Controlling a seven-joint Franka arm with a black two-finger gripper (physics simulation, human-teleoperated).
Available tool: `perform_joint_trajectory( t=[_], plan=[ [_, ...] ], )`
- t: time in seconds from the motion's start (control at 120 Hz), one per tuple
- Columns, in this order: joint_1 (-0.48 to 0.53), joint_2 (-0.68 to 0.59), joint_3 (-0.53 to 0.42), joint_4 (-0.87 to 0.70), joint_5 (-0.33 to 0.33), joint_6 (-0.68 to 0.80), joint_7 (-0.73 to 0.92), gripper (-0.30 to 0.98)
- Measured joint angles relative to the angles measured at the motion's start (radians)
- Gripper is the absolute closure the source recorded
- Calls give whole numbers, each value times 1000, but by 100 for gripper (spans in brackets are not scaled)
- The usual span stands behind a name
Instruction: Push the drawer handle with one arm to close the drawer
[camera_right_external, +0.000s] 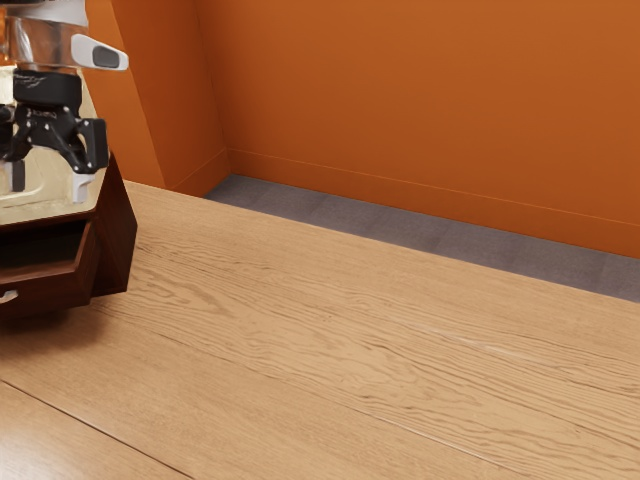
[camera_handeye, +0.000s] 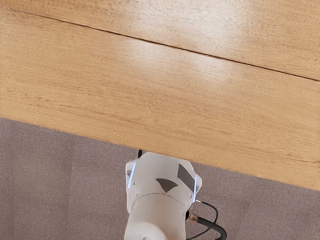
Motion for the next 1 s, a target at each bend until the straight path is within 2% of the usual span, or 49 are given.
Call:
perform_joint_trajectory(
  t=[0.1, 0.208, 0.342, 0.408, 0.467, 0.525, 0.633, 0.667, 0.733, 0.908, 1.0],
  plan=[
    [1, 6, 9, -5, 2, 137, -48, 0],
    [-1, 30, 12, -9, -19, 221, -109, 0],
    [-5, 15, -11, 2, -38, 230, -181, 37],
    [-4, -32, -26, -10, -39, 223, -211, 51],
    [39, -123, -33, -137, -36, 227, -236, 59],
    [74, -221, -37, -340, -10, 261, -249, 65],
    [286, -358, -44, -706, -5, 378, -244, 71],
    [353, -353, -48, -761, -7, 418, -233, 73],
    [534, -308, -132, -813, -27, 510, -205, 75],
    [715, -324, -155, -924, -51, 702, -102, 77],
    [767, -332, -150, -943, -27, 777, -27, 78]
  ],
)
